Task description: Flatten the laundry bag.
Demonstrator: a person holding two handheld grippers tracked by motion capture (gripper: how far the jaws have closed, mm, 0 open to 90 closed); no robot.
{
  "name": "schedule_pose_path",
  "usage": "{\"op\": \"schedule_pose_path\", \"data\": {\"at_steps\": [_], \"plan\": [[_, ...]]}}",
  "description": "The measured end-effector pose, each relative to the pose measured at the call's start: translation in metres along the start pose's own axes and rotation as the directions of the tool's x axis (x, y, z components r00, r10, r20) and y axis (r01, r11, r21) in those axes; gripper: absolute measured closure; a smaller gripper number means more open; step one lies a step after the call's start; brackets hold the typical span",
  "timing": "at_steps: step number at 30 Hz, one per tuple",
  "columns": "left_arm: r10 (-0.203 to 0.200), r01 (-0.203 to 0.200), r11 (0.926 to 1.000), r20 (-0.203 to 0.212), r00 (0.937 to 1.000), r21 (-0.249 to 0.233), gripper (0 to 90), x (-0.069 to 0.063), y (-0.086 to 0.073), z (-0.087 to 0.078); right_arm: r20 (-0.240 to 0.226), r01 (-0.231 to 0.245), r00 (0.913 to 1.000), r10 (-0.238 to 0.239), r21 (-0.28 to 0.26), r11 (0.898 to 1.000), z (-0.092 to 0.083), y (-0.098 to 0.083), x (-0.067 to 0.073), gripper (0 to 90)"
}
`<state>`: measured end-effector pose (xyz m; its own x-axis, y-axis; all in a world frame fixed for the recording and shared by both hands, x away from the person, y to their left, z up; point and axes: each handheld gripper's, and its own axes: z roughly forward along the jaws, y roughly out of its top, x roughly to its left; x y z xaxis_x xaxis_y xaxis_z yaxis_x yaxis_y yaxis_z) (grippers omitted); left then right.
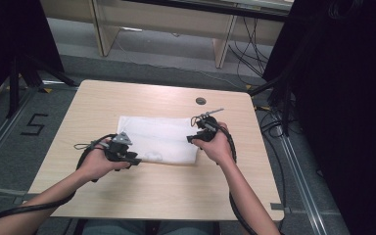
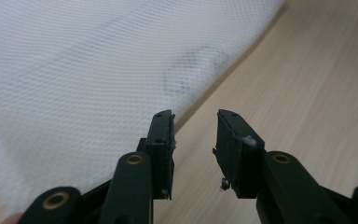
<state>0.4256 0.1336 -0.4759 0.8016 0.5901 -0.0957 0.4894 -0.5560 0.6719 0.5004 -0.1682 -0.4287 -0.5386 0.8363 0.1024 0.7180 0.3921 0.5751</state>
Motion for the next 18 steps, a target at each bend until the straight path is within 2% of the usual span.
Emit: {"op": "schedule_pose_path", "data": {"at_steps": [1, 2, 3, 6, 7, 8, 9, 10, 13, 15, 17, 18], "plan": [[0.031, -0.031, 0.9993, 0.017, 0.9994, 0.022, 66.6, -0.004, 0.005, 0.007, 0.011, 0.032, 0.9994, -0.032, -0.001, 0.999, 0.009, 0.012, -0.005, 49.5], [0.031, -0.031, 0.9993, 0.017, 0.9994, 0.022, 66.7, -0.004, 0.005, 0.007, 0.017, 0.037, 0.9992, -0.037, 0.001, 0.999, 0.012, 0.015, -0.007, 49.2], [0.074, -0.076, 0.9948, 0.026, 0.9969, 0.068, 67.2, -0.003, 0.010, 0.011, 0.017, 0.025, 0.9995, -0.025, 0.010, 1.000, 0.015, 0.020, -0.007, 48.7], [0.082, -0.084, 0.9938, 0.029, 0.9963, 0.074, 67.6, -0.005, 0.014, 0.016, 0.023, 0.032, 0.9992, -0.032, 0.030, 0.999, 0.023, 0.027, -0.008, 46.9], [0.089, -0.092, 0.9921, 0.030, 0.9955, 0.086, 67.6, -0.004, 0.016, 0.018, 0.023, 0.055, 0.9982, -0.056, 0.034, 0.998, 0.029, 0.031, -0.008, 45.9], [0.078, -0.080, 0.9930, 0.027, 0.9966, 0.087, 67.6, -0.005, 0.019, 0.021, 0.018, 0.061, 0.9979, -0.062, 0.050, 0.997, 0.033, 0.034, -0.008, 45.2], [0.071, -0.073, 0.9935, 0.029, 0.9971, 0.087, 67.4, -0.004, 0.020, 0.023, 0.033, 0.088, 0.9953, -0.091, 0.070, 0.994, 0.041, 0.040, -0.011, 45.2], [0.064, -0.067, 0.9926, 0.029, 0.9975, 0.101, 67.3, -0.003, 0.022, 0.027, 0.041, 0.090, 0.9948, -0.093, 0.071, 0.993, 0.044, 0.043, -0.014, 45.2], [0.071, -0.073, 0.9918, 0.027, 0.9971, 0.105, 66.9, -0.002, 0.024, 0.031, 0.052, 0.077, 0.9953, -0.081, 0.074, 0.994, 0.051, 0.047, -0.020, 45.2], [0.053, -0.055, 0.9928, 0.024, 0.9983, 0.106, 66.3, 0.000, 0.027, 0.033, 0.062, 0.051, 0.9965, -0.056, 0.093, 0.994, 0.063, 0.049, -0.028, 44.7], [0.055, -0.057, 0.9931, 0.027, 0.9982, 0.102, 64.0, 0.003, 0.027, 0.035, 0.063, 0.038, 0.9970, -0.045, 0.108, 0.993, 0.068, 0.048, -0.032, 44.3], [0.043, -0.045, 0.9947, 0.030, 0.9986, 0.093, 61.7, 0.003, 0.027, 0.036, 0.065, 0.045, 0.9965, -0.053, 0.115, 0.992, 0.071, 0.047, -0.035, 44.3]]}}
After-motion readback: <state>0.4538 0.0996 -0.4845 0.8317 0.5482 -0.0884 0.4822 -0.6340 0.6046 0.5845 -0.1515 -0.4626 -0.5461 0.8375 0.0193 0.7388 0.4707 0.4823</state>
